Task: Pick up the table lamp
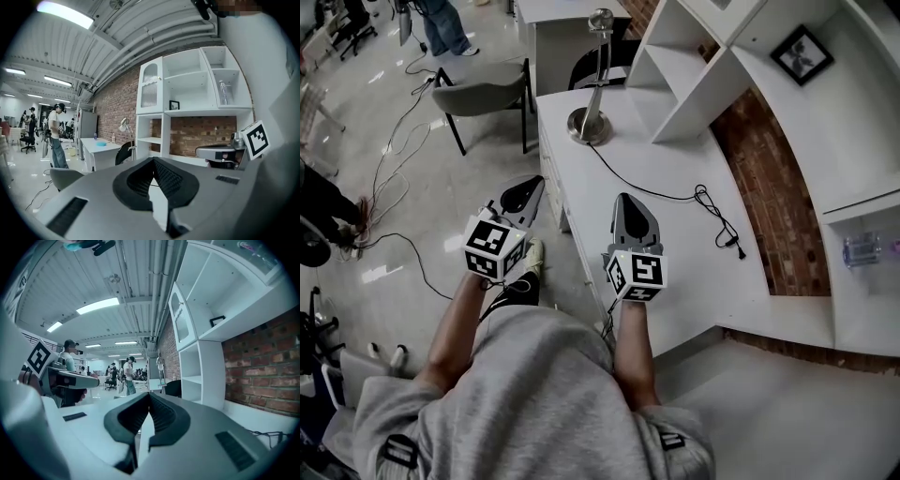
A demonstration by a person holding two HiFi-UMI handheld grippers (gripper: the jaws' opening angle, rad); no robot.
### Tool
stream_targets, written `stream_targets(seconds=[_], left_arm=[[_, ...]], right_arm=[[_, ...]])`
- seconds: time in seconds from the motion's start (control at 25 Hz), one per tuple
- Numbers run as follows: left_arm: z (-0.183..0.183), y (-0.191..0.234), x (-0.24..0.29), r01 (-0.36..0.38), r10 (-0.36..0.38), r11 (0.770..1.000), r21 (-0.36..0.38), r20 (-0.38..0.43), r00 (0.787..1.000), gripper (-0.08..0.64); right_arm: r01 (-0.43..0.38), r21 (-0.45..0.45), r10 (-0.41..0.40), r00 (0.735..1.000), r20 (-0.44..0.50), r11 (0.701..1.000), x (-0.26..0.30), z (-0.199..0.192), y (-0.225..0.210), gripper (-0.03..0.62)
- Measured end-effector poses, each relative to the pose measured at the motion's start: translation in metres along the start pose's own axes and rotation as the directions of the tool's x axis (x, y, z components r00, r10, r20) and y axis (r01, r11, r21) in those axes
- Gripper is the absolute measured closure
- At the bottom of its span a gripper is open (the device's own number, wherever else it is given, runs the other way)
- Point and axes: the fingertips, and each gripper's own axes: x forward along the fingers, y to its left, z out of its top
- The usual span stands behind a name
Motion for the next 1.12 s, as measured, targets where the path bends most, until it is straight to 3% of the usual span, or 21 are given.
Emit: stream_targets(seconds=[0.28, 0.68, 1.12], left_arm=[[0.014, 0.051, 0.045, 0.047, -0.047, 0.999, 0.012, -0.019, 0.999, 0.557], [0.013, 0.139, 0.091, 0.056, -0.056, 0.998, -0.018, -0.051, 0.997, 0.557], [0.013, 0.197, 0.135, 0.093, -0.094, 0.995, -0.027, -0.053, 0.994, 0.557]], right_arm=[[0.011, 0.012, -0.01, 1.0, -0.016, 1.0, 0.072, 0.007, 0.006, 0.57], [0.018, 0.015, -0.018, 0.999, -0.039, 1.0, 0.17, 0.007, 0.018, 0.57], [0.049, -0.008, -0.049, 0.998, -0.05, 0.999, 0.24, 0.003, 0.014, 0.57]])
